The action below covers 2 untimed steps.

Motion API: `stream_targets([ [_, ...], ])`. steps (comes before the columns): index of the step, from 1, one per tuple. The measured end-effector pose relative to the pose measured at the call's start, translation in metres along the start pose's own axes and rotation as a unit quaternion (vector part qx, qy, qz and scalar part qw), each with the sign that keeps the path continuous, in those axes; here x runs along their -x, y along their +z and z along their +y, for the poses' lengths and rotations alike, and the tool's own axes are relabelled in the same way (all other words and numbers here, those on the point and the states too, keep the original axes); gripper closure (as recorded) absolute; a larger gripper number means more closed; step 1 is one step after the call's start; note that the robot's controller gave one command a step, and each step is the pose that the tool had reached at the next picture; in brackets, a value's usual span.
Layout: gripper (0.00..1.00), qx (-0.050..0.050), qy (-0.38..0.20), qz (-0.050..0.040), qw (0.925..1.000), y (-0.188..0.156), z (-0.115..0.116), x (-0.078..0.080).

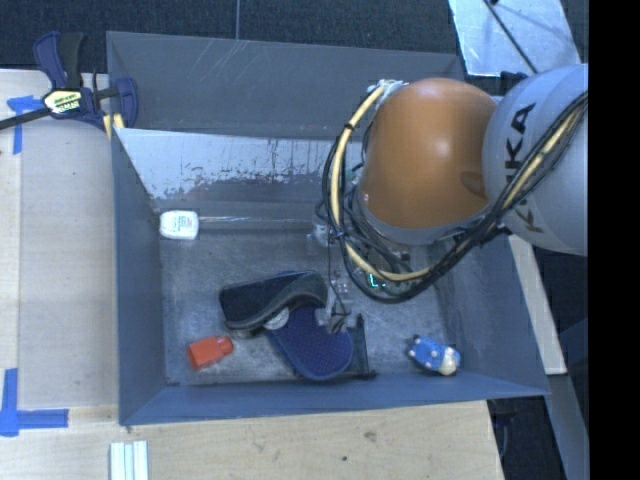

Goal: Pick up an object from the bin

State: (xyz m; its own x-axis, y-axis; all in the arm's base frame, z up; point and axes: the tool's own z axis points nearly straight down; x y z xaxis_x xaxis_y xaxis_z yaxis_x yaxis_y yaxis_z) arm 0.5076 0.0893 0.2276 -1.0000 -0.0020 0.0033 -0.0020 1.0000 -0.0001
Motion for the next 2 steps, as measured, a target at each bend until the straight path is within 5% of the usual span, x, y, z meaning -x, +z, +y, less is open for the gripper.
stream_targets([
  [1, 0.00, -0.002, -0.120, 0.0012, 0.9928, 0.158, 0.019, 0.066],
  [2, 0.00, -0.002, -0.280, -0.0036, 0.9600, 0.126, 0.049, 0.075],
])
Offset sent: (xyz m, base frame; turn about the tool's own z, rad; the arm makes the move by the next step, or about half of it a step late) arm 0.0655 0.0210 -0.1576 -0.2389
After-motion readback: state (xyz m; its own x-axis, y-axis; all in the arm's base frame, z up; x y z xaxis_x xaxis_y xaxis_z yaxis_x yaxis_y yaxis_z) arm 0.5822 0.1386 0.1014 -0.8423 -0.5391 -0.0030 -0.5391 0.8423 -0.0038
